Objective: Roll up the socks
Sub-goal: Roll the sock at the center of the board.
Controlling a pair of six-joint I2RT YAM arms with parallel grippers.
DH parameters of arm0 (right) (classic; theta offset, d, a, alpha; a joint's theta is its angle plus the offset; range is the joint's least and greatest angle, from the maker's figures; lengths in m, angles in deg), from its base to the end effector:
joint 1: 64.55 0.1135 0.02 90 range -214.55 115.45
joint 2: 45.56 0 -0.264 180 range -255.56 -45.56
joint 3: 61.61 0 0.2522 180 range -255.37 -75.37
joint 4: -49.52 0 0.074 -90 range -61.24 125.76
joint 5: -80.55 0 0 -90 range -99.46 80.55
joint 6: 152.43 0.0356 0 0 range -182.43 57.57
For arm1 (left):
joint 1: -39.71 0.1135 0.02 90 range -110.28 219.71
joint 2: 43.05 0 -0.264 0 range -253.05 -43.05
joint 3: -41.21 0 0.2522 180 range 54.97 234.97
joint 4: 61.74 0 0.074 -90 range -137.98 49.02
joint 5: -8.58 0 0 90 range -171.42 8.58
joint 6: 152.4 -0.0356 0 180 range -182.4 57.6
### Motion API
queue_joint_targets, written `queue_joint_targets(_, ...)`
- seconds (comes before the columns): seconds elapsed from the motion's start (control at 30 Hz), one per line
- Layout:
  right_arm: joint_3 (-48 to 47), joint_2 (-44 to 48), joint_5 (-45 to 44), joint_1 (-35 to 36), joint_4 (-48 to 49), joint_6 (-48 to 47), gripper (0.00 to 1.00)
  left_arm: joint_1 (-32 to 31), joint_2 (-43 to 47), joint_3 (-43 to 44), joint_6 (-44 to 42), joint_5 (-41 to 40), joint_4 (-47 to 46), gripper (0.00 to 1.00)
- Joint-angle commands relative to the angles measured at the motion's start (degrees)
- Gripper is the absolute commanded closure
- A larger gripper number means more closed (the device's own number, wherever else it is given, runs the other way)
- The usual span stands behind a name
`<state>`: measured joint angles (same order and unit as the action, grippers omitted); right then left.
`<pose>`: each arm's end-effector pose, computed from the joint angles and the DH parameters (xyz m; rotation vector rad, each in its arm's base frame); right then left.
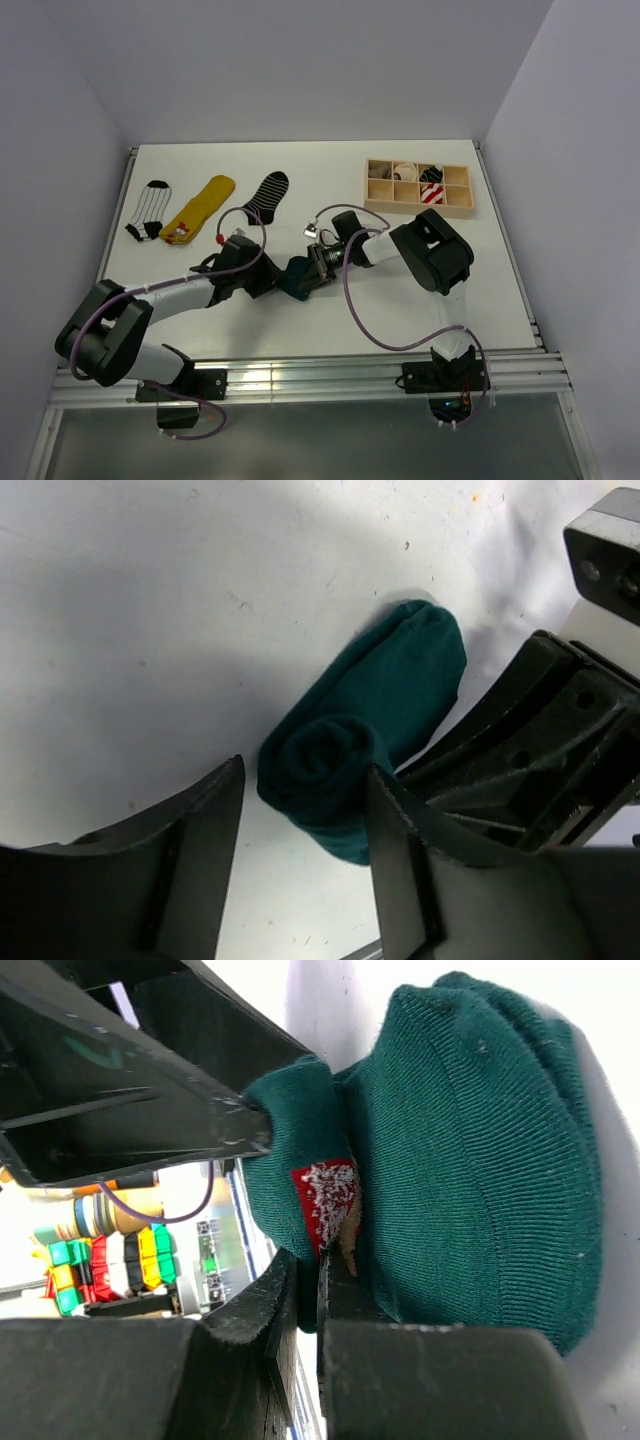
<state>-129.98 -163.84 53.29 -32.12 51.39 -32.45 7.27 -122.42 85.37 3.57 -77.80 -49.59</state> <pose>0.2935 0.2240 0.0859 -0.6351 2.4763 1.7926 0.2111 -0.1368 0.1470 -0.7142 2.4812 -0.8161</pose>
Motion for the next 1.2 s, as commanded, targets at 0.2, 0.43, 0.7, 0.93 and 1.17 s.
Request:
queue_joint_targets(0.2, 1.52, 4.45, -12.54, 0.09, -9.13, -6.07, 0.81, -1.39, -6.14, 2.39, 1.0, 1.04, -0.59, 0.68)
queue_joint_targets(0.43, 5.3, 19.91, -35.54, 6.06, -12.64, -14.31, 0.47, -1.57, -7.11, 6.78, -1.63, 0.16, 6.96, 0.74)
queue_joint_targets(0.7, 10.74, 31.88, -68.25, 19.24, -8.97, -19.42, 0.43, -1.57, -6.94, 13.54, -6.03, -2.03, 15.66, 0.73)
queue_joint_targets(0.93, 7.86, 29.79, -74.85, 26.81, -8.96, -24.17, 0.42, -1.57, -7.46, 15.4, -6.74, -1.69, 16.72, 0.73)
queue_joint_targets(1.17, 3.99, 22.92, -79.78, 31.47, -9.31, -26.46, 0.42, -1.57, -7.99, 15.31, -6.82, -1.07, 16.72, 0.73)
